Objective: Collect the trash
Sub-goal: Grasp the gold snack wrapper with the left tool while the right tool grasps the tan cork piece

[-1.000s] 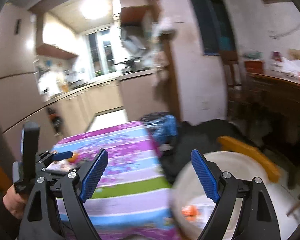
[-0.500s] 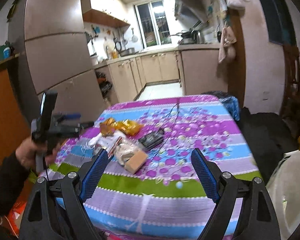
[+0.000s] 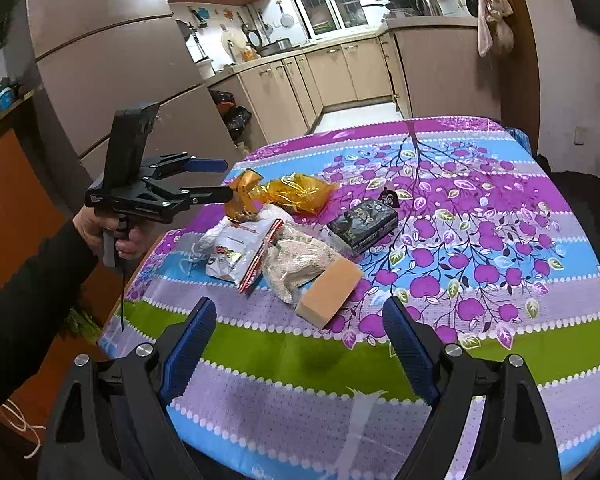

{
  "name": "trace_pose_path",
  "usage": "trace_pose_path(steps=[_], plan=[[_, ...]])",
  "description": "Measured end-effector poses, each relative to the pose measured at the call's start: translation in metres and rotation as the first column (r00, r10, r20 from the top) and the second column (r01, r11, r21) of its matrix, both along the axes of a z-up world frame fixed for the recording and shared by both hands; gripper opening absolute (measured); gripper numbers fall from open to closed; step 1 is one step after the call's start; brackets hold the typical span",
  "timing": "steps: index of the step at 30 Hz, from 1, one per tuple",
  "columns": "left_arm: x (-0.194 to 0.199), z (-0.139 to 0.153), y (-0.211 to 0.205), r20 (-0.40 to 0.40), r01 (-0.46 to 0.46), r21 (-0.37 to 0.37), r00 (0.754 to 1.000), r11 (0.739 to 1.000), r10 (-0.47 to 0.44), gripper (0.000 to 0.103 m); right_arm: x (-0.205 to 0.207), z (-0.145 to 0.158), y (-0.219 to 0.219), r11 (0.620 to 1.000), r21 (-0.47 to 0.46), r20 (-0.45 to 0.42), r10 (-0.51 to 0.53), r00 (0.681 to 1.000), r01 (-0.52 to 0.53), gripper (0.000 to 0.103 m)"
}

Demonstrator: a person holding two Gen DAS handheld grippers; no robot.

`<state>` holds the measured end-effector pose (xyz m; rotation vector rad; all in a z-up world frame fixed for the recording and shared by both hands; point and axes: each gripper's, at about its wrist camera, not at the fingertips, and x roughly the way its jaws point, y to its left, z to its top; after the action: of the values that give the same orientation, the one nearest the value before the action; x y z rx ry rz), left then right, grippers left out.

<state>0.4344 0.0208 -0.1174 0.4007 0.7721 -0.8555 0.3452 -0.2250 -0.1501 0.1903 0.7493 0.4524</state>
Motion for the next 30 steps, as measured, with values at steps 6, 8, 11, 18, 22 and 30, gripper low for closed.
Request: trace_pose_path(steps=[6, 8, 11, 18, 22, 30], plan=[[0.004, -0.026, -0.013, -0.054, 0.093, 0.074, 0.995, 0.993, -0.089, 0.053, 0.014, -0.010, 0.001, 0.999, 0.032, -0.033, -0.012, 0.999, 0.014, 0.085], [0.003, -0.031, -0.015, -0.052, 0.089, 0.062, 0.995, 0.994, -0.086, 0.050, 0.018, -0.014, 0.003, 0.999, 0.038, -0.045, -0.019, 0.999, 0.021, 0.085], [-0.002, -0.033, -0.014, -0.049, 0.067, 0.040, 0.997, 0.997, -0.065, 0.044, 0.025, -0.020, 0.007, 0.998, 0.023, -0.063, -0.054, 0.997, 0.056, 0.083], [-0.016, -0.036, -0.013, -0.067, -0.063, 0.000, 0.996, 0.998, 0.063, 0.034, 0.046, -0.039, 0.009, 0.989, 0.004, -0.125, -0.148, 0.981, 0.150, 0.063], [-0.024, -0.040, -0.015, -0.059, -0.119, -0.012, 0.991, 0.993, 0.118, 0.034, 0.058, -0.051, 0.017, 0.986, -0.029, -0.152, -0.166, 0.974, 0.163, 0.053], [-0.028, -0.036, -0.008, -0.034, -0.200, -0.043, 0.979, 0.979, 0.199, 0.034, 0.054, -0.054, 0.026, 0.981, -0.053, -0.111, -0.192, 0.975, 0.187, 0.034]])
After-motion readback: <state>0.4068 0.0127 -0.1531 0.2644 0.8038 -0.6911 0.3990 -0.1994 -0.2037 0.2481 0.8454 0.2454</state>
